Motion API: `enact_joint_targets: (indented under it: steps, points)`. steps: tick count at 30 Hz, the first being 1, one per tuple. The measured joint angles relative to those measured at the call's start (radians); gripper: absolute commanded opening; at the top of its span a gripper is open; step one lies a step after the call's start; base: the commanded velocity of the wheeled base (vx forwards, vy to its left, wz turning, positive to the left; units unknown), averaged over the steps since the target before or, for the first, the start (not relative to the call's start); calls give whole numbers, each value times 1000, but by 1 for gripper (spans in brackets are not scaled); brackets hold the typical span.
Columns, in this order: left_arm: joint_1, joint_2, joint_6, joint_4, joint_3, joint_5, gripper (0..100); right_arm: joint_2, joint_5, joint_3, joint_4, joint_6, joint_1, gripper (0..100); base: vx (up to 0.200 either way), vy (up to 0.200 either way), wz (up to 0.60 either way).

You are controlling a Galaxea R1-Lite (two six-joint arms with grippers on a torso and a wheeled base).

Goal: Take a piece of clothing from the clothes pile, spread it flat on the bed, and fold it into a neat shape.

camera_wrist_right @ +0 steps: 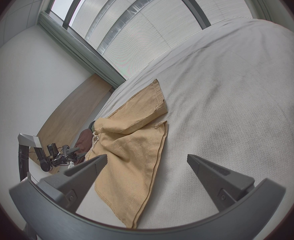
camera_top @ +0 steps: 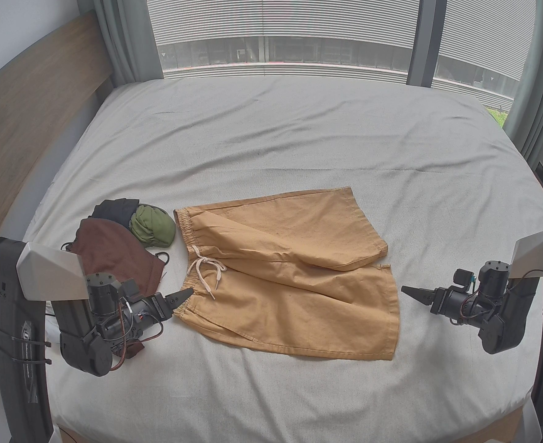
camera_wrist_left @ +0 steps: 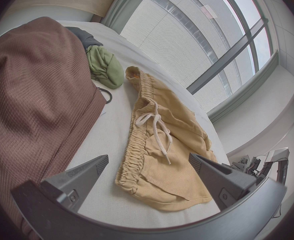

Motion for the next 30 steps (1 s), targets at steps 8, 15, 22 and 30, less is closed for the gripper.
enact_joint_targets:
  steps: [8,15,22,30]
  points:
    - [-3,16,-1,7,28,-10,100,-1,-1,2,0,0,2,100,0,0,0]
    - [-10,24,-6,7,44,-11,100,-2,-1,3,-1,0,0,100,0,0,0]
    - [-11,41,-6,3,29,-10,0,-2,0,7,-1,-2,0,100,0,0,0]
    - [-11,59,-8,0,13,-11,0,-1,5,31,0,-10,2,100,0,0,0]
